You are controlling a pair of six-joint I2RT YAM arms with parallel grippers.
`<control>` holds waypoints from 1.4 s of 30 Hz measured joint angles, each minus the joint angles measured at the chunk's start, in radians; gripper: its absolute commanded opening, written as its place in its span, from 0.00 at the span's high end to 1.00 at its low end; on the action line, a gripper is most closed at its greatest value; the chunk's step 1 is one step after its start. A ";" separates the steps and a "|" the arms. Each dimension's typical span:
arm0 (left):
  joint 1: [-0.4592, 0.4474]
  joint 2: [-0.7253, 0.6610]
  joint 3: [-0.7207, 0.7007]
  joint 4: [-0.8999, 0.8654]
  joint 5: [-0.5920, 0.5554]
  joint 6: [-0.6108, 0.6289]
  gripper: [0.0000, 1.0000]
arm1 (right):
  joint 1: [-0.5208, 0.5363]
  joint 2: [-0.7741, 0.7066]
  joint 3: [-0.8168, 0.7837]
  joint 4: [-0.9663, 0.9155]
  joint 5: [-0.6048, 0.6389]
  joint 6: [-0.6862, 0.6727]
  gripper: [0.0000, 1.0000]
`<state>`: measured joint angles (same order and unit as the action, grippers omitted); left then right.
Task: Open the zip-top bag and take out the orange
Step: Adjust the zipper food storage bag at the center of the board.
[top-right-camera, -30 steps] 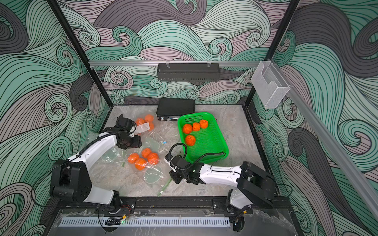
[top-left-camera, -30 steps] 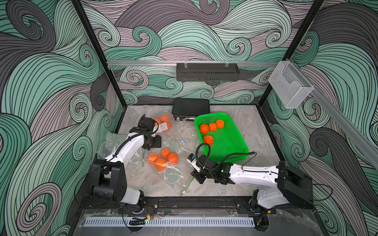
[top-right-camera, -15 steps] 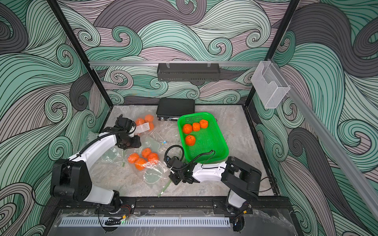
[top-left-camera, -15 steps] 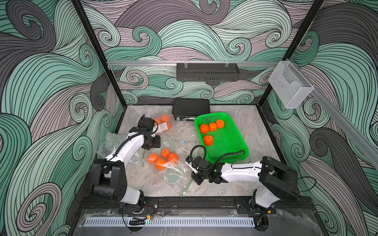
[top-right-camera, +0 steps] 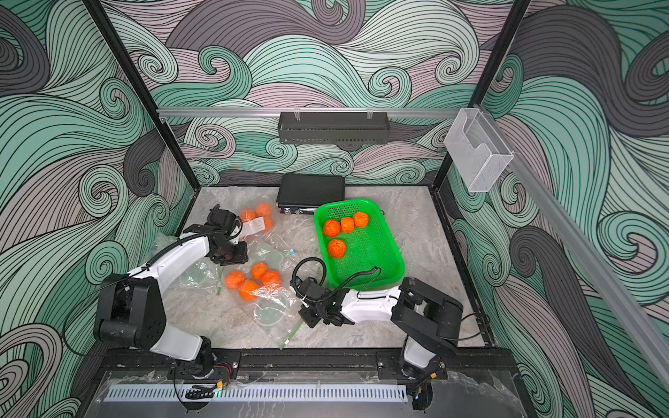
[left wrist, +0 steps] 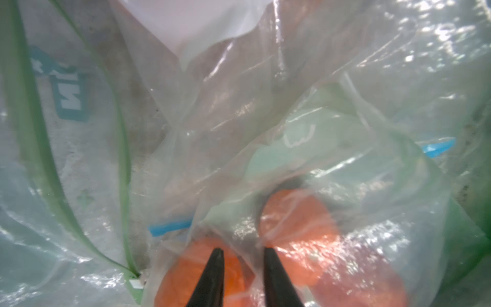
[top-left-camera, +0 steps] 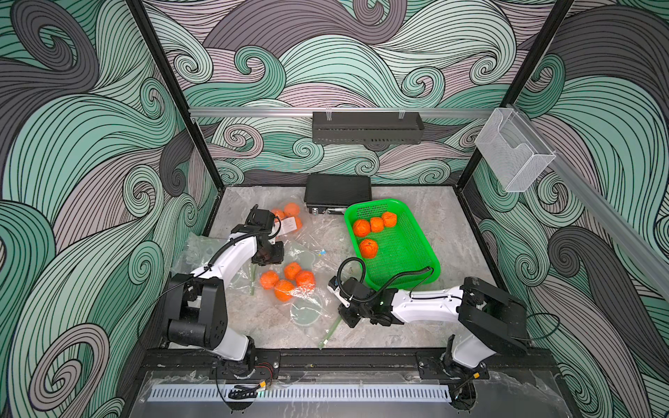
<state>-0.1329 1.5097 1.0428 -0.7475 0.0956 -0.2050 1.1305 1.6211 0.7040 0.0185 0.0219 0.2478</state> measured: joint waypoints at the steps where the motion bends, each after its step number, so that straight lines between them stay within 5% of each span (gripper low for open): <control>1: 0.000 -0.002 0.000 0.001 0.010 -0.002 1.00 | 0.000 0.000 -0.002 0.002 0.000 0.000 0.85; 13: -0.016 -0.317 -0.038 0.012 0.212 -0.101 1.00 | -0.002 -0.001 -0.012 0.025 0.000 0.016 0.86; 20: -0.154 -0.444 -0.072 0.038 0.325 -0.204 1.00 | -0.008 -0.009 -0.026 0.040 -0.003 0.022 0.86; 35: -0.204 -0.495 -0.125 0.150 0.557 -0.286 1.00 | -0.021 -0.019 -0.045 0.060 -0.023 0.027 0.86; 42: -0.204 -0.484 -0.125 0.130 0.478 -0.273 1.00 | -0.027 -0.033 -0.066 0.074 -0.026 0.034 0.86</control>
<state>-0.3374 1.0256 0.9176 -0.6170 0.5739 -0.4778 1.1030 1.5879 0.6384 0.0929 -0.0040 0.2821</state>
